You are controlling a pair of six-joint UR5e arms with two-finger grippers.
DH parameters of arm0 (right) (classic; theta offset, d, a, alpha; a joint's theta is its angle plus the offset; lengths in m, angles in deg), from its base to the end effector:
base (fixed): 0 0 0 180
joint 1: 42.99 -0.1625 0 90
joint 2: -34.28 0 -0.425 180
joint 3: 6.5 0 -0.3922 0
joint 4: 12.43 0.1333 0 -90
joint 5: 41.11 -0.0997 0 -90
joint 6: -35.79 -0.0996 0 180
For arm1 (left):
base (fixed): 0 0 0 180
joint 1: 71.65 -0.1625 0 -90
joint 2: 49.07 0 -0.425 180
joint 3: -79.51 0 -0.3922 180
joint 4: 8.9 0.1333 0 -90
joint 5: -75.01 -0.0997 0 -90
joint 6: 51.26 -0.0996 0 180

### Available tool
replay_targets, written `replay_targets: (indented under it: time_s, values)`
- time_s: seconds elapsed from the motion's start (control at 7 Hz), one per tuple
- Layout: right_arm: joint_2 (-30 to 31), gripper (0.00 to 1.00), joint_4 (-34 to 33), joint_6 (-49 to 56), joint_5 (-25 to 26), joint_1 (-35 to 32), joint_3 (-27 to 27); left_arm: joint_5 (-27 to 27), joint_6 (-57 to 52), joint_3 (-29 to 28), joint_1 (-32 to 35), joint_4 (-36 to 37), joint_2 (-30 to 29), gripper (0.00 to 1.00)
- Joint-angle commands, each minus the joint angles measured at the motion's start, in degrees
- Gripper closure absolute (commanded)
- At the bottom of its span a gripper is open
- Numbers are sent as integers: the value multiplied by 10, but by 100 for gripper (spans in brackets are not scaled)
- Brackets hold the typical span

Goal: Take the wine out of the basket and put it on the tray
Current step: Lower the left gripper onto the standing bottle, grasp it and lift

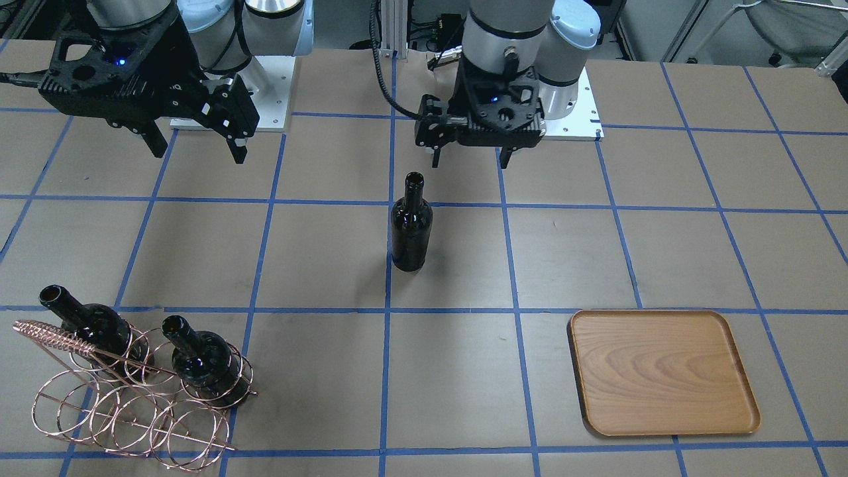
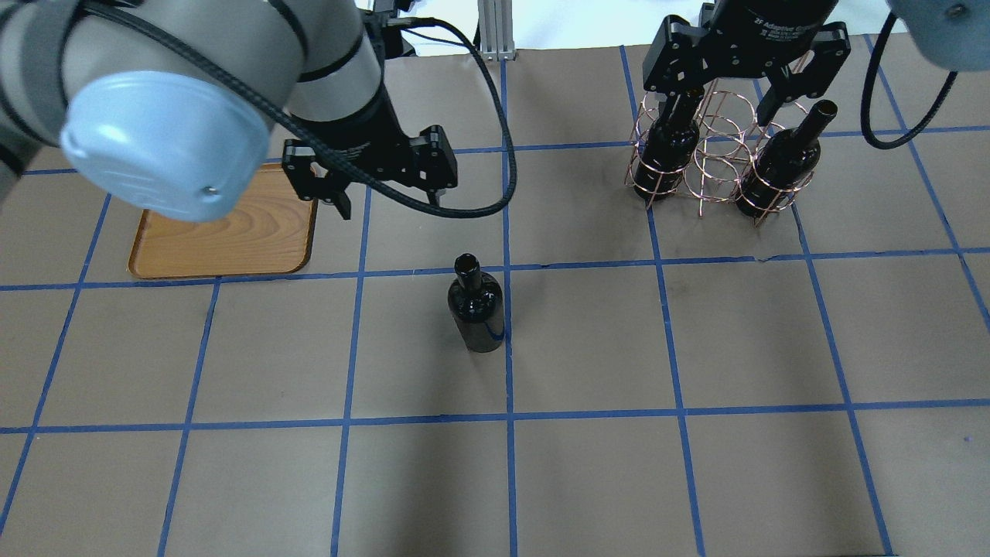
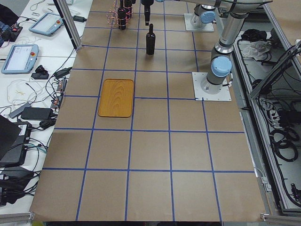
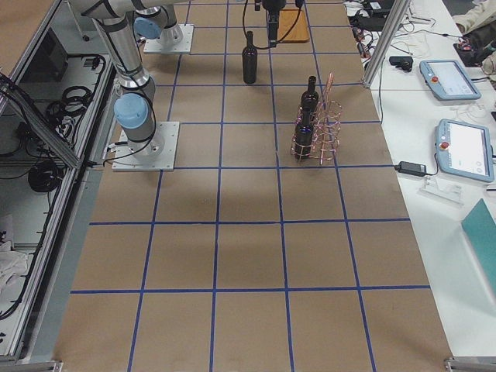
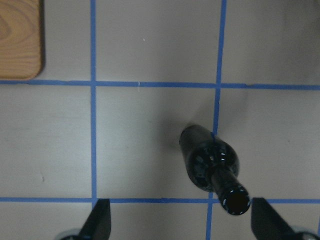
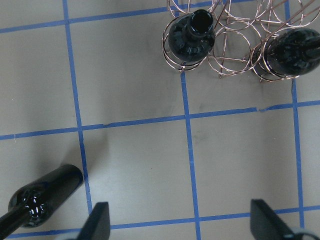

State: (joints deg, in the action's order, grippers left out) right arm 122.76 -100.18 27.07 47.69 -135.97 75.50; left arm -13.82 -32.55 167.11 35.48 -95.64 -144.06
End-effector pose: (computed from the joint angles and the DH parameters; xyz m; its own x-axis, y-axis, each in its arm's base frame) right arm 0.1616 -0.5000 0.5397 -0.9947 0.0981 -0.0318 0.1001 0.9925 -0.0697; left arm -0.2853 -0.4663 0.4698 -0.9994 -0.0274 0.0231 -0.0275 0.9996 -0.0045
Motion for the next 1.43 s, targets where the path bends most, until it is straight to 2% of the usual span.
replay_targets:
  time_s: [0.0, 0.14, 0.57, 0.71, 1.0, 1.14, 1.29]
  values:
    - [13, 0, -7, 1, 6, 0, 39, 13, 19, 7, 40, 29, -39, 0]
    - [13, 0, -7, 8, 5, 0, 44, 14, 17, 13, 41, 32, -47, 7]
    - [13, 0, -7, 13, 7, 0, 46, 15, 14, 58, 45, 32, -52, 16]
    - [13, 0, -7, 13, 7, 0, 46, 16, 6, 58, 45, 32, -50, 31]
    - [13, 0, -7, 13, 7, 0, 46, 25, 8, 55, 44, 34, -50, 51]
    - [13, 0, -7, 13, 7, 0, 46, 30, 7, 51, 41, 37, -50, 65]
    - [13, 0, -8, 13, 8, 0, 46, 30, 6, 50, 41, 41, -50, 75]
